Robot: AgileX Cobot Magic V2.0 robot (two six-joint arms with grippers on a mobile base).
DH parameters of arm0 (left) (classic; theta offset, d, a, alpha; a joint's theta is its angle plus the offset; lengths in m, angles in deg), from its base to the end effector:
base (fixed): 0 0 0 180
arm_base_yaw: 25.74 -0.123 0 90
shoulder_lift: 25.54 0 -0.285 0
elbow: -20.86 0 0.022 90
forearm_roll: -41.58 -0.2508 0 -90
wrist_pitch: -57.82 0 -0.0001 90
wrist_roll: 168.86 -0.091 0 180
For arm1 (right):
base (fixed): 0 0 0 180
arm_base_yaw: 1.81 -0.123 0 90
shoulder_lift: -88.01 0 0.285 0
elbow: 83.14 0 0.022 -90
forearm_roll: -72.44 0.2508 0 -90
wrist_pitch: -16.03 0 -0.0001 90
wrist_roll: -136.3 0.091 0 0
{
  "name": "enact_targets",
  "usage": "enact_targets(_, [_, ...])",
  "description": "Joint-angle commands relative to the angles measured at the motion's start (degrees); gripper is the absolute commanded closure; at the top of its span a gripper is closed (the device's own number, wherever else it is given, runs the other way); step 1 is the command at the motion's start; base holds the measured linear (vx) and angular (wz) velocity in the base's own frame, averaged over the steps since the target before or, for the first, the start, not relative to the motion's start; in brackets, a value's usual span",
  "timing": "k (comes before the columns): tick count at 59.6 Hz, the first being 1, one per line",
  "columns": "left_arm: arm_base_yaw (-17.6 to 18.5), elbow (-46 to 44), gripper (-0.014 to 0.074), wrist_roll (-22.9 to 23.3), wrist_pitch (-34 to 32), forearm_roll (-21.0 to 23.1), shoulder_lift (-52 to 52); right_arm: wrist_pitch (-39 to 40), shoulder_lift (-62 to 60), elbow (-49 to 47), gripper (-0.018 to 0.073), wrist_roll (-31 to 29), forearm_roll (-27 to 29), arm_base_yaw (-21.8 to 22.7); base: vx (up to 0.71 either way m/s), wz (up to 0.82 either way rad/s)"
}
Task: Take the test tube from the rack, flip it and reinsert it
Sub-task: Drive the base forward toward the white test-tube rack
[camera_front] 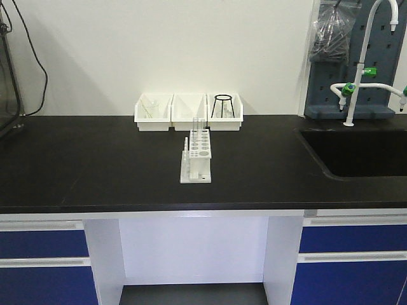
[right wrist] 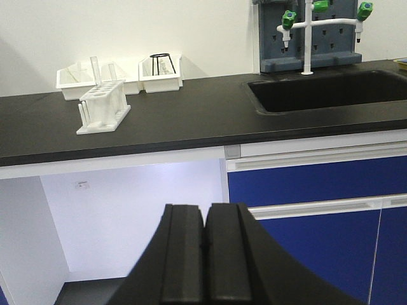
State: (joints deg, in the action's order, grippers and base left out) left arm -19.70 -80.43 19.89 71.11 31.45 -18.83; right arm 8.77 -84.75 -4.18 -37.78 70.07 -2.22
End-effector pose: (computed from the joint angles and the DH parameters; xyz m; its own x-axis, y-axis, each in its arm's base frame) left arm 0.0552 -0.0021 0.1847 -0.1459 0.0350 -0.9887 0.0682 0.9974 0.0252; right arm 0.0569 -0.0001 0.1919 -0.0602 0.0618 -0.9963 0.0018 0.9981 0.0618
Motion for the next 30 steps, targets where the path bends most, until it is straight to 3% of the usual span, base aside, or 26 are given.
enact_targets(1, [0.0,-0.2,0.0602,0.5,-4.6,0.2,-0.5,4.8,-0.8,0.2,0.0570,-0.5,-0.3,0.3,0.00,0.00])
enact_targets(30, [0.0,-0.2,0.0602,0.5,-4.6,0.2,-0.5,4.8,-0.8,0.2,0.0570,-0.5,-0.3,0.3,0.00,0.00])
